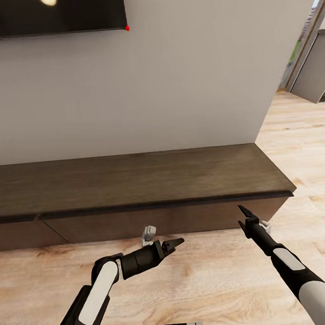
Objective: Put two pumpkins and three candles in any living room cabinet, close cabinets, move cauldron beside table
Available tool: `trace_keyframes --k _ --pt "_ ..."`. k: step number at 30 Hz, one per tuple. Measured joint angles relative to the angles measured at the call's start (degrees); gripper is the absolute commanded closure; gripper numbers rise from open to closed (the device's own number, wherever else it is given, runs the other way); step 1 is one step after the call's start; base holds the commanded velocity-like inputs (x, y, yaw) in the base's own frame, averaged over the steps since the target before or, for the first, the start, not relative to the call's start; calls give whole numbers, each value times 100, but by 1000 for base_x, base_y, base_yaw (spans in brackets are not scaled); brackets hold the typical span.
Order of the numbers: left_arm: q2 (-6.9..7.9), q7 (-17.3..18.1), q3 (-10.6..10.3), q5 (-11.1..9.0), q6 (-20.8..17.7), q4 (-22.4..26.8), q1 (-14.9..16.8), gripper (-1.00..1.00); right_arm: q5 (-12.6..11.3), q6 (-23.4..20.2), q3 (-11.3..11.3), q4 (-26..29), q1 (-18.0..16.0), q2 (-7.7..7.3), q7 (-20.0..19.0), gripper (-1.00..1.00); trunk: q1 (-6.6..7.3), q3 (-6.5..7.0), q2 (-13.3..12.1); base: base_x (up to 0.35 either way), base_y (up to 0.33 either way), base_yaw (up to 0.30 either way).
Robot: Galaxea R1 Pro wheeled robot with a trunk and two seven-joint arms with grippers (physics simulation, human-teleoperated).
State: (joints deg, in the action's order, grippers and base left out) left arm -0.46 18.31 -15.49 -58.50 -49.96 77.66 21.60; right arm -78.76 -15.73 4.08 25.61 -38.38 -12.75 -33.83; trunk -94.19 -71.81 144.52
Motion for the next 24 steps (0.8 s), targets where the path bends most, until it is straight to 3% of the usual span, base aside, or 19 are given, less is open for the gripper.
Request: trace_keyframes --k 2,5,24 --pt "46 348 -173 5 1 28 0 -100 0 0 0 0 0 0 5 -100 0 0 0 0 0 0" --pt "70 591 -268 13 0 35 -1 -100 0 7 -3 0 0 0 5 -100 0 0 0 0 0 0" --pt "149 687 -302 8 1 30 -1 -100 1 10 -9 0 0 0 8 -100 0 0 0 56 0 0"
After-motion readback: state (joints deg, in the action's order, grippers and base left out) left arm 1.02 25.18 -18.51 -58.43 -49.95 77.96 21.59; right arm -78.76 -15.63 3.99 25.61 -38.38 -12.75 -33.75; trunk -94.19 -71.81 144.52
